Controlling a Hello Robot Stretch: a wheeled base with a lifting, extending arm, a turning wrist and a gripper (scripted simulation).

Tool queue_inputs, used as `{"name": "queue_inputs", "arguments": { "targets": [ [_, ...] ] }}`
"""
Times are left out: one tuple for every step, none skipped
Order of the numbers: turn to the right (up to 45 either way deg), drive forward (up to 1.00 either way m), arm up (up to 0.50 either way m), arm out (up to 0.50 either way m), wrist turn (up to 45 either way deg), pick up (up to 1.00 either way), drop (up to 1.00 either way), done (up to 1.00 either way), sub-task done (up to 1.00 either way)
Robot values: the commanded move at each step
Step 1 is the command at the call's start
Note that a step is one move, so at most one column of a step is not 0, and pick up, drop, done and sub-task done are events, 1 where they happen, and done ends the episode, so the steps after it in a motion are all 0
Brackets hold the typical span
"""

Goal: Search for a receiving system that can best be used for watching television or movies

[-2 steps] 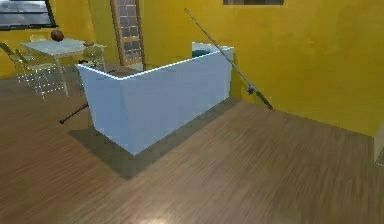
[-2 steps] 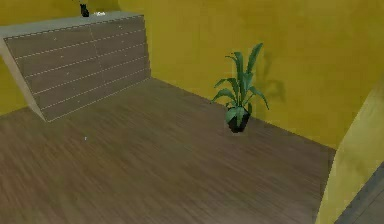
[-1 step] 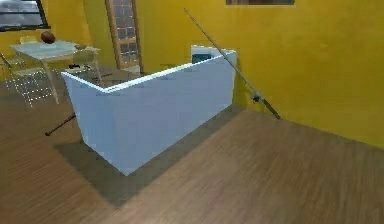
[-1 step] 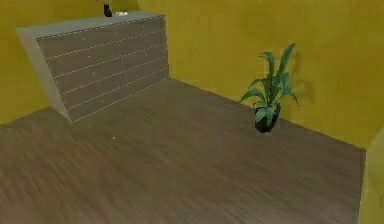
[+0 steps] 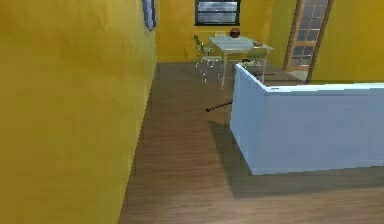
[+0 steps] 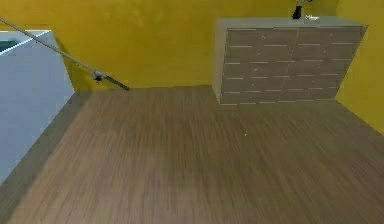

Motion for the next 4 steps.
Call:
{"name": "queue_inputs", "arguments": {
  "targets": [
    [-6.0,0.00,0.00,0.00,0.0,0.00,0.00,0.00,0.00],
    [0.0,1.00,0.00,0.00,0.0,0.00,0.00,0.00,0.00],
    [0.0,1.00,0.00,0.00,0.0,0.00,0.00,0.00,0.00],
    [0.0,1.00,0.00,0.00,0.0,0.00,0.00,0.00,0.00]
  ]
}}
